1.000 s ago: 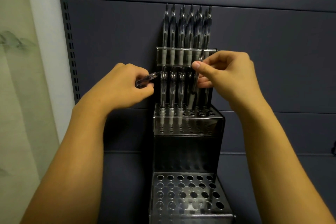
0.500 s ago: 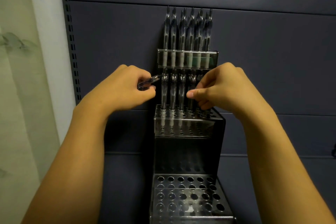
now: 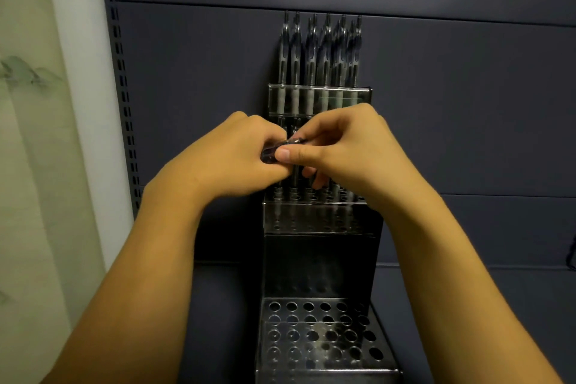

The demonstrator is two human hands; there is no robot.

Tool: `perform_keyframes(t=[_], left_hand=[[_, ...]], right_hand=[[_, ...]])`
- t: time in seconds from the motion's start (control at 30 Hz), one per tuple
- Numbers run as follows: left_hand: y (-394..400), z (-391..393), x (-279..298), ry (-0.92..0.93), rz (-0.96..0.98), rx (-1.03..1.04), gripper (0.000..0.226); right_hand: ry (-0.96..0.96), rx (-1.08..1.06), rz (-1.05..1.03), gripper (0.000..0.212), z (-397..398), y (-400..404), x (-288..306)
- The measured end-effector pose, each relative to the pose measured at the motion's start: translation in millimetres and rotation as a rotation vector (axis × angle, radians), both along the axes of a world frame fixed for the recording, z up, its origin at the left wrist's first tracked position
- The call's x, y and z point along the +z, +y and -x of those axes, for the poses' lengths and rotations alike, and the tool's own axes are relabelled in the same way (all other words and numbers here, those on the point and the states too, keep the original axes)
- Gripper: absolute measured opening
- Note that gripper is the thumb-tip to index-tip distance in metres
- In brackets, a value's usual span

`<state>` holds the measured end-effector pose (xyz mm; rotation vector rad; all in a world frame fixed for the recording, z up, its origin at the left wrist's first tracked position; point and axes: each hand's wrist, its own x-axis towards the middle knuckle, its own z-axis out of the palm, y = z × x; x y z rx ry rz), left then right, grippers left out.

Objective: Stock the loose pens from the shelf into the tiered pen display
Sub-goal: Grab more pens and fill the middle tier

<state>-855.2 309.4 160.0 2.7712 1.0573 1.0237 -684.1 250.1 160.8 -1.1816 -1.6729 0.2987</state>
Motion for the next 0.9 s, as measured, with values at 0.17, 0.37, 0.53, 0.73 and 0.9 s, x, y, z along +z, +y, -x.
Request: perform_keyframes(t=[0.17,0.37,0.53,0.73,0.9], left_hand=[[-2.3,1.0,-0.1,-0.051,-0.025,-0.034,0.010],[-1.4,0.8,-0.2,-0.069,-0.059,-0.032,0.009],[0.2,1.0,-0.1,-0.082,-0.072,-0.019,0.010],[1.0,2.5,-0.3,-0.120,-0.094,-0.021,0.014],[6.1,6.4,-1.2,-0.116,-0.074,0.037,0.021]], right_hand=[[0.150,0.088,-0.019,0.018,-2.7,2.8,-1.4],[0.264,0.180,-0.001,0.017,-2.4,1.1,0.7],[0.306,0.183,-0.026,0.015,-1.1,1.2,0.1],[0.318,0.207,-0.061,0.014,-3.8,3.1,0.2],[0.373,0.220,-0.089,0.017,-10.4,2.6,3.0]])
